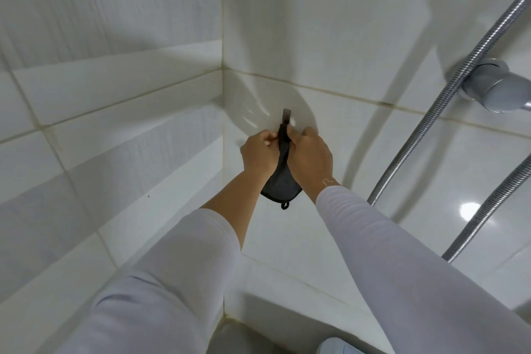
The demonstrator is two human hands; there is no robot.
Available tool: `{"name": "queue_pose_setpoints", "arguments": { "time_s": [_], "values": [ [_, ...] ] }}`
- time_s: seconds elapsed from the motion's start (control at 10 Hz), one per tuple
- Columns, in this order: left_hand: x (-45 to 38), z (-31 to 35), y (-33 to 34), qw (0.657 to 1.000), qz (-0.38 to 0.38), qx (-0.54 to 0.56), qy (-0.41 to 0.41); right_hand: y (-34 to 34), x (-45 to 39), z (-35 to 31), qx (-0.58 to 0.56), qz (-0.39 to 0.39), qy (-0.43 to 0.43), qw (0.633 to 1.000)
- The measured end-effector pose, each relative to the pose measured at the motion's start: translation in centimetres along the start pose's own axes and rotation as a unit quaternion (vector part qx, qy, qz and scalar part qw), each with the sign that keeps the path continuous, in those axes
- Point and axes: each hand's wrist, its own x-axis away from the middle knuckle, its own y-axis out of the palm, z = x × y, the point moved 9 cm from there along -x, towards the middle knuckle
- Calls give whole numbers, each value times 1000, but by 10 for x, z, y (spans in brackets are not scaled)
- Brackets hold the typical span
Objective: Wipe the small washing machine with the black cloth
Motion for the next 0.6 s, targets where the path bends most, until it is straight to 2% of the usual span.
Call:
{"name": "queue_pose_setpoints", "arguments": {
  "time_s": [0.2,0.3,0.6],
  "values": [
    [16,-7,-4,998,30,40,-23,-5,9,2,-16,-1,-4,1000],
    [21,0,-9,997,55,46,-11,-11,19,5,-75,16,14,997],
    [40,14,-18,991,121,51,35,-12,78,30,-208,-6,54,977]
  ]
}}
